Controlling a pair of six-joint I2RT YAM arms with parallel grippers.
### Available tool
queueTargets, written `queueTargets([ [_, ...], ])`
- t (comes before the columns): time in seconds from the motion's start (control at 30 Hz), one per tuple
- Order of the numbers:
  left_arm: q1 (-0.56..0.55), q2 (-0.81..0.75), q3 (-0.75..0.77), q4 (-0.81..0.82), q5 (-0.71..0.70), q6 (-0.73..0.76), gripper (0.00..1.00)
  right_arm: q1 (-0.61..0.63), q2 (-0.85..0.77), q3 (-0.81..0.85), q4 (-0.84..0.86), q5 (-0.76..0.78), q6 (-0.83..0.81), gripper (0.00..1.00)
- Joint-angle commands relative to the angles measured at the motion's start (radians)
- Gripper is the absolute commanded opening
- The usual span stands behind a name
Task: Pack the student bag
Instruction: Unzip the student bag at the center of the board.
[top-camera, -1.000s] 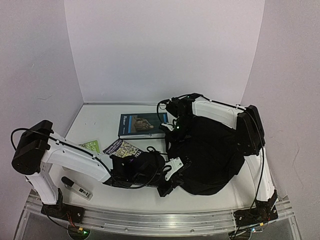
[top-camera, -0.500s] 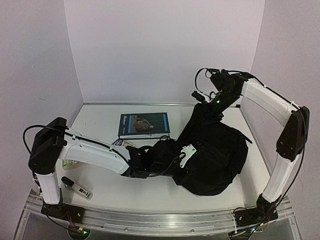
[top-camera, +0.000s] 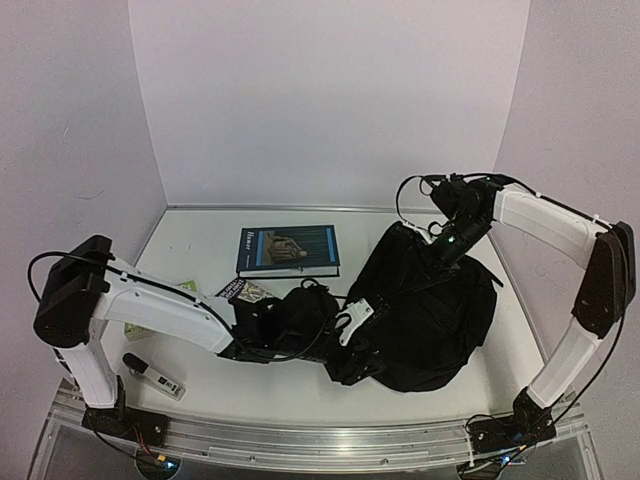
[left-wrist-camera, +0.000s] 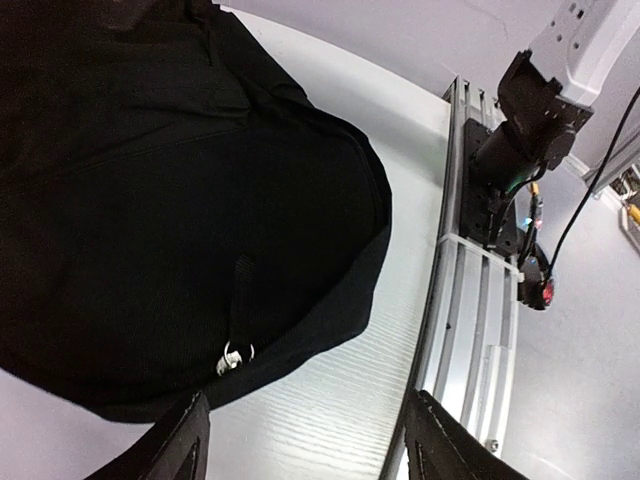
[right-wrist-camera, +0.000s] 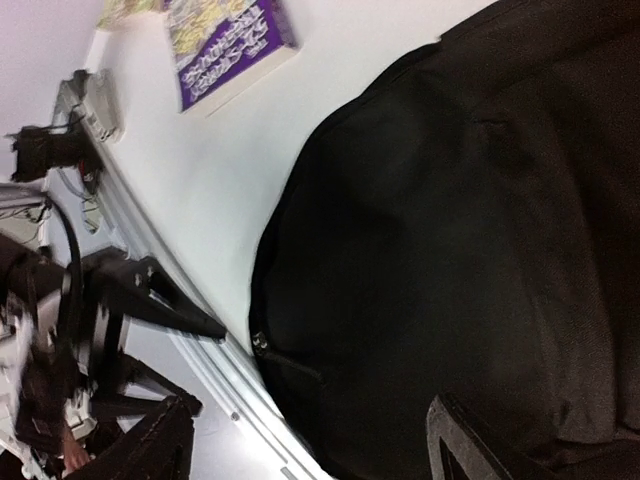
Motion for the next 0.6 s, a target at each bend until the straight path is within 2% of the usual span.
queueTargets([
  [0.0,0.01,-0.147,-0.103,0.128,-0.015,-0.062,0.69,0.003,-0.075,-0.089,-0.021,-0.157,-0.137,0.77],
  [0.17,0.045,-0.195,-0.202,0.158,-0.025,-0.158,0.72,0.017,-0.05,-0.134,-0.07,-0.16,-0.248,0.69],
  [0.37,0.095,-0.237,-0.296,0.263,0.041,-0.246,0.75,0.021,0.014,-0.138,-0.07,-0.12,-0.342,0.59],
  [0.57,0.106,-0.231,-0.298,0.26,0.038,-0.258,0.76,0.044,0.085,-0.146,-0.09,-0.13,-0.382,0.57],
])
